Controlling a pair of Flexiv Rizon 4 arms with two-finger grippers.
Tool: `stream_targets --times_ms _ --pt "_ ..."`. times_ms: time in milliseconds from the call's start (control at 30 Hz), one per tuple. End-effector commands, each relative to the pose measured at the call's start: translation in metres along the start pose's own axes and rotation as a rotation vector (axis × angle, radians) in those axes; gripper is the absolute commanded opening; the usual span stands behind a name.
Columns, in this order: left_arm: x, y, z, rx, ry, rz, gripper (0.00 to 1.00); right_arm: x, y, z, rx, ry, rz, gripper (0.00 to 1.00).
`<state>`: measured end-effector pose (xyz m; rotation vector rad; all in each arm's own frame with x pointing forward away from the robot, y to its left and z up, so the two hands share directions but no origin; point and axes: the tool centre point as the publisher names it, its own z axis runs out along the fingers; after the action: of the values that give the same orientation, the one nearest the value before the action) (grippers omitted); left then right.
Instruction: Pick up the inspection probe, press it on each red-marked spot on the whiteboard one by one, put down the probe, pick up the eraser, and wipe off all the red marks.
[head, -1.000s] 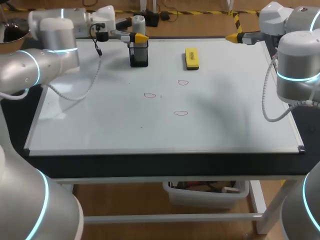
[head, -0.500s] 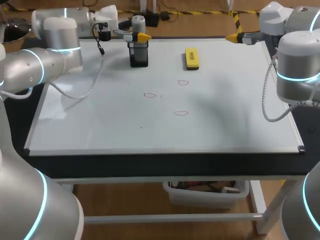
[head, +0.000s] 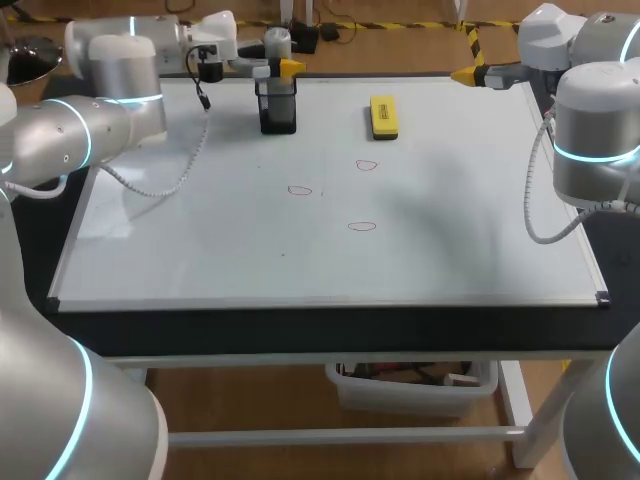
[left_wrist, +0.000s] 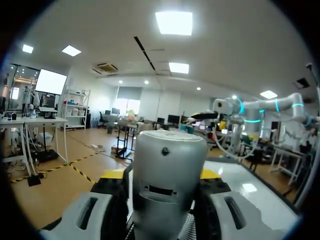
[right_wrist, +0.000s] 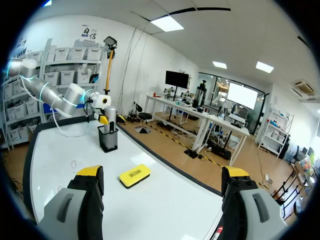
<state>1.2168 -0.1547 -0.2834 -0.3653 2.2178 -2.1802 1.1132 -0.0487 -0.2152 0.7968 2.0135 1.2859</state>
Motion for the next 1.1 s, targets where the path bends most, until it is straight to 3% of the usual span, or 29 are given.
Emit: stream_targets --times_ms 33,300,1100 --pt "-0.001 0.002 -0.002 0.006 0.004 0.003 0.0 0.0 -0.001 0.0 -0.002 0.001 0.0 1.0" --pt "0.009 -0.007 -0.008 0.016 -0.005 0.044 0.0 0.0 -0.001 0.0 -0.002 0.001 0.0 1.0" --pt "0.056 -0.073 -0.031 -0.016 -0.089 0.144 0.0 0.0 -0.001 0.0 -0.002 0.001 0.0 1.0"
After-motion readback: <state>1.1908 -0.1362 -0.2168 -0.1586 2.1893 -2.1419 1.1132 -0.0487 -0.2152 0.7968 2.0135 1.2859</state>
